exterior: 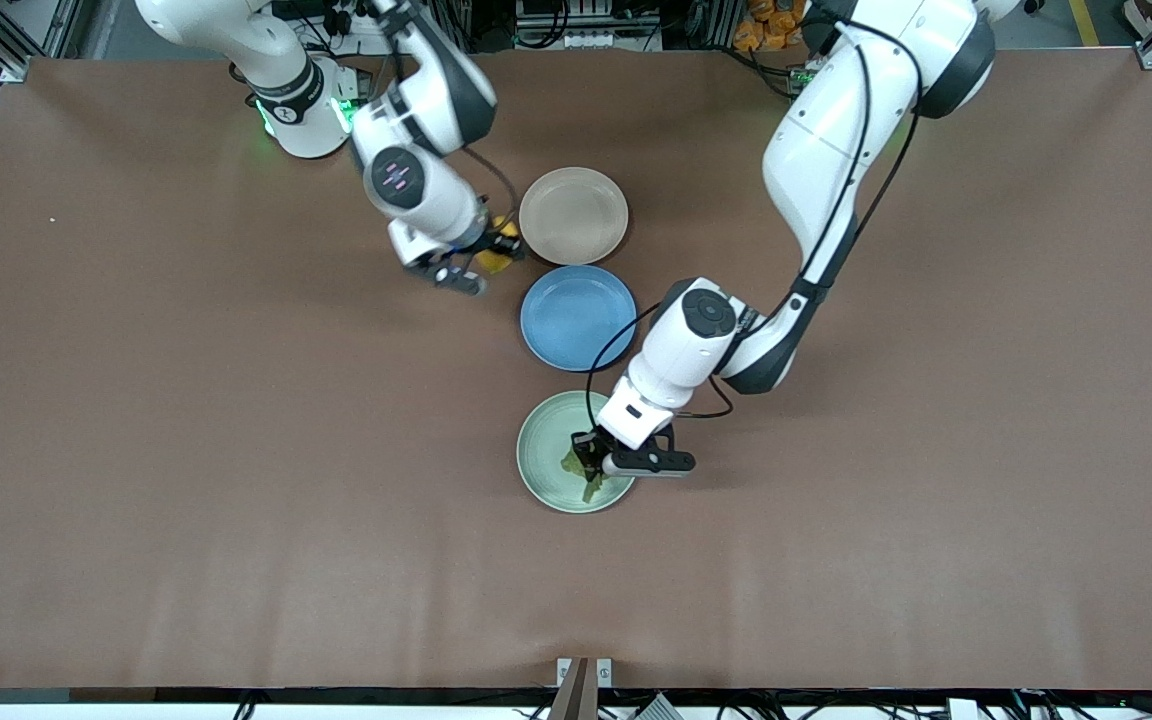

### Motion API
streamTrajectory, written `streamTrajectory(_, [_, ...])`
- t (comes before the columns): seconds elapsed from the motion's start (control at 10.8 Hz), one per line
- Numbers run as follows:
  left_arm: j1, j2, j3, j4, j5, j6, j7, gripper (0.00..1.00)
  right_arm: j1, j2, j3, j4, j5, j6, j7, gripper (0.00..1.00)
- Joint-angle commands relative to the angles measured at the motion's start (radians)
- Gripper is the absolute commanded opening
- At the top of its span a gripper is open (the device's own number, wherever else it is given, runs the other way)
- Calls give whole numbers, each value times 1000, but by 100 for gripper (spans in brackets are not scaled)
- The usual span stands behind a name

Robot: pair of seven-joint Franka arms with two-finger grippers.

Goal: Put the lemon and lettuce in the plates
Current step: 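Lower the lettuce onto the green plate and open the left gripper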

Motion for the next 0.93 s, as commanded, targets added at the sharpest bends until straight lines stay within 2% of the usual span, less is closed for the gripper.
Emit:
streamTrajectory(0.0, [-48, 18, 39, 32, 15, 10, -93, 31, 185, 24, -11, -27, 23, 126, 243, 11])
streamTrajectory(0.19, [-46, 3, 41, 18, 21, 0, -94, 100, 262, 78, -12, -27, 23, 210, 330, 12])
streamTrajectory(0.37, [-37, -34, 41, -8, 22, -29, -114, 100, 302, 133, -11, -24, 24, 286, 365, 14])
streamTrajectory(0.47, [-31, -82, 47, -17, 22, -131, -114, 100, 307, 150, -11, -22, 24, 307, 367, 19])
streamTrajectory(0.56, [-35, -141, 76, -13, 24, -277, -113, 100, 310, 152, -12, -21, 23, 306, 364, 32])
streamTrajectory(0.65, [-29, -197, 85, -10, 24, -390, -110, 100, 311, 152, -12, -19, 21, 306, 362, 74])
streamTrajectory(0.74, [-3, -257, 84, -11, 24, -480, -107, 100, 313, 152, -12, -19, 21, 304, 364, 100])
streamTrajectory(0.84, [14, -305, 84, -11, 24, -566, -104, 100, 313, 150, -14, -16, 18, 301, 361, 100])
